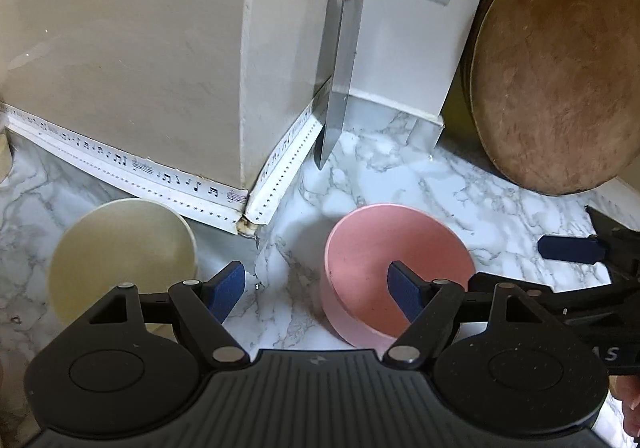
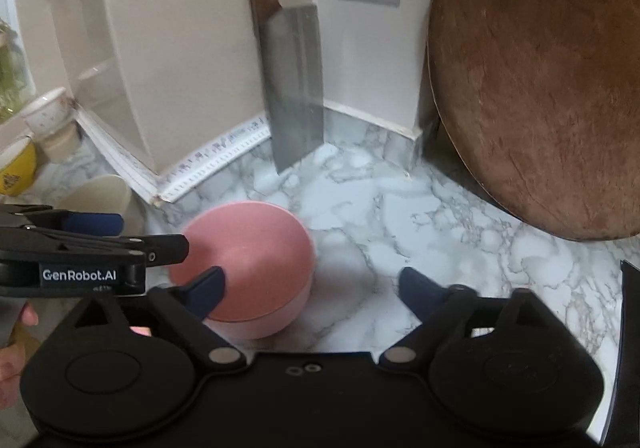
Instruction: Organize plates and bowls
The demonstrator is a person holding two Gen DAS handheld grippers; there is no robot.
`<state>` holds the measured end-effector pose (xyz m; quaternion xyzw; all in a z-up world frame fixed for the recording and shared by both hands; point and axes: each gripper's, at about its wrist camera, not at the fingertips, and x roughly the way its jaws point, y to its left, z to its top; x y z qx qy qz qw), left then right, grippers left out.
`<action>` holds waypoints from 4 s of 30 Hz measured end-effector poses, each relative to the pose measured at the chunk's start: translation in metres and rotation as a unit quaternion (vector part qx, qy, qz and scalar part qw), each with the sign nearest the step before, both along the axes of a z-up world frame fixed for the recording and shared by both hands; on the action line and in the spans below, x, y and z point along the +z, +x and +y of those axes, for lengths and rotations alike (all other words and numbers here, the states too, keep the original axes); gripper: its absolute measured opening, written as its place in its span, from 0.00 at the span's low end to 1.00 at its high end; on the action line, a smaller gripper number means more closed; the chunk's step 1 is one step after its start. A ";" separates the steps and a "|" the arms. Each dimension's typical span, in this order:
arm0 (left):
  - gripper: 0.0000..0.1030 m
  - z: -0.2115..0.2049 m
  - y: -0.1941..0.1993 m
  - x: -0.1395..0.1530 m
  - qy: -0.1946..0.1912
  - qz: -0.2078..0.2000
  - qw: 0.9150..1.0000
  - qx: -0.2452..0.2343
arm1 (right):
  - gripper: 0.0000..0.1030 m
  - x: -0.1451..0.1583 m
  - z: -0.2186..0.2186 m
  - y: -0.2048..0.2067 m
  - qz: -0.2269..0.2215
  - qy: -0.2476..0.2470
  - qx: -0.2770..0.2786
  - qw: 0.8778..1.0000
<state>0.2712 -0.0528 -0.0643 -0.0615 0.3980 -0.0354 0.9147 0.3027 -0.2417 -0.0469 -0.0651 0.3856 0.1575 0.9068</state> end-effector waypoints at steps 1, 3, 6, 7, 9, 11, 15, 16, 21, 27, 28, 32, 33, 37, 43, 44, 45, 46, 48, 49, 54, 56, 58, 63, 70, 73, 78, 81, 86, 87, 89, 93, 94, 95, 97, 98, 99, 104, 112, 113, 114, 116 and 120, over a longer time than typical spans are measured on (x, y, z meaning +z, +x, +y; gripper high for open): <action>0.75 -0.001 0.002 -0.002 0.001 0.003 1.000 0.001 | 0.77 -0.003 0.000 0.005 0.011 0.003 0.001 1.000; 0.75 -0.004 0.006 -0.006 0.005 0.008 1.000 0.002 | 0.73 -0.008 -0.002 0.011 0.025 0.015 0.002 1.000; 0.75 -0.004 0.010 -0.011 0.002 0.016 1.000 0.002 | 0.70 -0.012 -0.004 0.016 0.032 0.021 0.000 0.999; 0.70 -0.004 0.011 -0.012 0.001 0.018 1.000 0.001 | 0.66 -0.014 -0.005 0.018 0.037 0.026 -0.004 0.999; 0.57 -0.006 0.013 -0.014 -0.001 0.026 1.000 -0.005 | 0.59 -0.017 -0.006 0.021 0.048 0.031 -0.008 0.998; 0.49 -0.008 0.015 -0.016 -0.004 0.031 0.999 -0.009 | 0.57 -0.020 -0.006 0.024 0.051 0.027 -0.017 0.998; 0.31 -0.013 0.018 -0.020 -0.008 0.041 0.999 -0.014 | 0.46 -0.022 -0.002 0.027 0.054 0.017 -0.026 0.998; 0.30 -0.014 0.019 -0.021 -0.007 0.043 0.999 -0.015 | 0.43 -0.023 -0.002 0.028 0.056 0.018 -0.026 0.998; 0.22 -0.018 0.019 -0.022 -0.005 0.046 0.999 -0.020 | 0.33 -0.026 0.001 0.030 0.076 0.033 -0.024 0.996; 0.18 -0.018 0.016 -0.021 0.000 0.048 0.998 -0.027 | 0.22 -0.027 0.006 0.026 0.079 0.030 -0.023 0.996; 0.18 -0.019 0.016 -0.021 0.002 0.049 0.998 -0.027 | 0.21 -0.027 0.007 0.025 0.079 0.027 -0.025 0.996; 0.18 -0.022 0.010 -0.017 0.005 0.047 0.998 -0.033 | 0.18 -0.026 0.005 0.021 0.080 0.026 -0.031 0.996; 0.18 -0.023 0.008 -0.016 0.006 0.046 0.998 -0.035 | 0.18 -0.024 0.004 0.019 0.079 0.026 -0.032 0.996; 0.18 -0.027 -0.002 -0.009 0.004 0.046 0.998 -0.042 | 0.17 -0.018 0.000 0.009 0.078 0.024 -0.038 0.996; 0.18 -0.033 -0.023 -0.001 -0.006 0.050 0.997 -0.053 | 0.17 -0.005 -0.009 -0.012 0.078 0.029 -0.043 0.996; 0.18 -0.035 -0.027 0.000 -0.006 0.052 0.997 -0.056 | 0.17 -0.004 -0.010 -0.016 0.079 0.030 -0.044 0.995; 0.18 -0.036 -0.031 0.000 -0.006 0.052 0.997 -0.059 | 0.17 -0.002 -0.011 -0.020 0.079 0.030 -0.046 0.995; 0.18 -0.038 -0.035 0.001 -0.006 0.052 0.997 -0.063 | 0.17 -0.001 -0.013 -0.024 0.080 0.030 -0.048 0.995; 0.18 -0.041 -0.043 0.002 -0.007 0.054 0.996 -0.068 | 0.17 0.002 -0.015 -0.032 0.081 0.032 -0.052 0.995; 0.18 -0.042 -0.046 0.002 -0.010 0.056 0.996 -0.070 | 0.17 0.003 -0.017 -0.036 0.081 0.032 -0.053 0.995; 0.18 -0.048 -0.062 0.004 -0.011 0.061 0.994 -0.085 | 0.17 0.007 -0.024 -0.057 0.080 0.031 -0.060 0.994; 0.18 -0.051 -0.068 0.005 -0.012 0.063 0.994 -0.091 | 0.17 0.008 -0.028 -0.064 0.082 0.035 -0.064 0.994; 0.18 -0.054 -0.074 0.006 -0.013 0.063 0.993 -0.098 | 0.17 0.009 -0.032 -0.071 0.081 0.036 -0.068 0.994; 0.18 -0.062 -0.086 0.005 -0.012 0.065 0.991 -0.114 | 0.17 0.007 -0.041 -0.085 0.086 0.035 -0.078 0.993; 0.18 -0.068 -0.101 0.002 -0.013 0.076 0.988 -0.134 | 0.17 0.000 -0.054 -0.103 0.106 0.042 -0.091 0.989; 0.18 -0.071 -0.107 -0.002 -0.009 0.082 0.987 -0.141 | 0.17 -0.003 -0.055 -0.109 0.112 0.040 -0.096 0.988; 0.18 -0.073 -0.112 -0.008 -0.007 0.089 0.985 -0.150 | 0.17 -0.007 -0.055 -0.116 0.120 0.036 -0.100 0.987; 0.18 -0.074 -0.113 -0.009 -0.007 0.092 0.984 -0.152 | 0.17 -0.009 -0.057 -0.117 0.123 0.035 -0.104 0.986; 0.18 -0.074 -0.112 -0.012 -0.006 0.098 0.983 -0.154 | 0.17 -0.012 -0.057 -0.116 0.126 0.035 -0.106 0.986; 0.18 -0.075 -0.111 -0.012 -0.004 0.099 0.983 -0.156 | 0.17 -0.012 -0.058 -0.115 0.127 0.036 -0.107 0.985; 0.18 -0.075 -0.111 -0.013 -0.002 0.099 0.983 -0.157 | 0.17 -0.014 -0.058 -0.115 0.128 0.039 -0.109 0.985; 0.18 -0.074 -0.112 -0.013 -0.003 0.098 0.983 -0.157 | 0.18 -0.013 -0.056 -0.116 0.123 0.036 -0.109 0.986; 0.18 -0.074 -0.112 -0.013 -0.004 0.098 0.983 -0.157 | 0.18 -0.013 -0.056 -0.116 0.123 0.037 -0.110 0.986; 0.18 -0.074 -0.112 -0.013 -0.004 0.098 0.983 -0.157 | 0.18 -0.013 -0.056 -0.115 0.125 0.039 -0.110 0.985; 0.18 -0.073 -0.112 -0.012 -0.003 0.094 0.983 -0.156 | 0.18 -0.012 -0.057 -0.115 0.121 0.043 -0.113 0.985; 0.18 -0.072 -0.112 -0.011 -0.002 0.093 0.984 -0.155 | 0.18 -0.011 -0.057 -0.115 0.119 0.043 -0.114 0.985; 0.18 -0.072 -0.112 -0.010 -0.002 0.091 0.984 -0.155 | 0.18 -0.010 -0.057 -0.115 0.117 0.043 -0.115 0.986; 0.18 -0.069 -0.113 -0.008 -0.003 0.088 0.984 -0.152 | 0.18 -0.005 -0.060 -0.117 0.113 0.047 -0.117 0.986; 0.18 -0.059 -0.120 0.002 -0.011 0.072 0.987 -0.143 | 0.18 0.016 -0.061 -0.128 0.078 0.056 -0.111 0.989; 0.18 -0.057 -0.121 0.004 -0.012 0.069 0.987 -0.142 | 0.18 0.019 -0.060 -0.130 0.071 0.056 -0.108 0.990; 0.18 -0.055 -0.123 0.006 -0.010 0.064 0.988 -0.140 | 0.18 0.022 -0.059 -0.132 0.065 0.058 -0.104 0.991; 0.20 -0.051 -0.126 0.011 -0.009 0.056 0.989 -0.136 | 0.19 0.027 -0.057 -0.135 0.059 0.062 -0.099 0.991; 0.55 -0.037 -0.132 0.018 -0.023 0.042 0.991 -0.123 | 0.19 0.034 -0.051 -0.141 0.046 0.062 -0.088 0.993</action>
